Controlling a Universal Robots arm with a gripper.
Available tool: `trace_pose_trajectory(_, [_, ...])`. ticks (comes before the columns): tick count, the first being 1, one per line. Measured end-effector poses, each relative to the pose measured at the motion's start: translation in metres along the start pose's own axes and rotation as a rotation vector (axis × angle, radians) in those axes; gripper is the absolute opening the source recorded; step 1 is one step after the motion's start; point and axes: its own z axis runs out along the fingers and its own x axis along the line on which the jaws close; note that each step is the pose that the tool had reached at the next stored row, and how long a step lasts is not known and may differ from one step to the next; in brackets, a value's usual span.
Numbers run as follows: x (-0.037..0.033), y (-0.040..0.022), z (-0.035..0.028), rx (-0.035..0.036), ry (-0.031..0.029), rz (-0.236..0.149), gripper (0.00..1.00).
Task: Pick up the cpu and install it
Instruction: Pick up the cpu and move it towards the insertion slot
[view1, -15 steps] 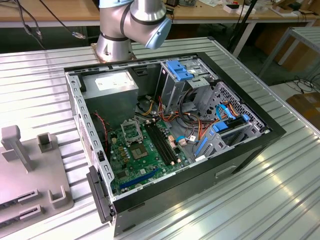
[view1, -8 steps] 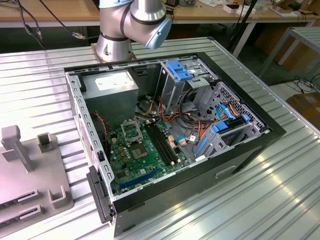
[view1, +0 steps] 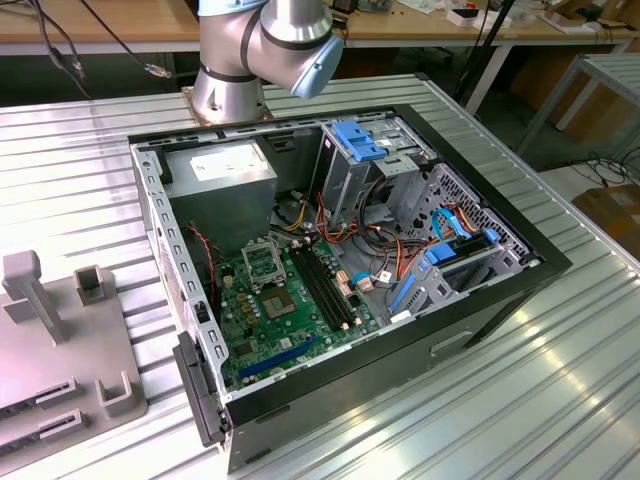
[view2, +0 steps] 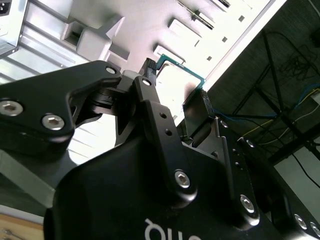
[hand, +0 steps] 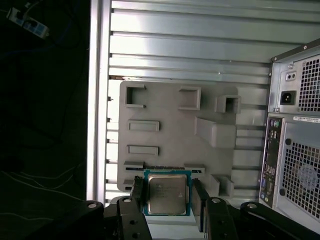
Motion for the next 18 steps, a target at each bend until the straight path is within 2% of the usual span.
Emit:
trace_pose_trajectory(4, [0.0000,-0.0002,-0.0044,-0.0001,-0.0002,0.000,0.47])
trace_pose_trajectory(9, [-0.0001,-0.0002,-0.0050,0.0000,0.0000,0.000,0.47])
trace_pose_trajectory(18, [-0.0058,-0.0005,-0.0048,0.0000,-0.0001,0.000,0.47])
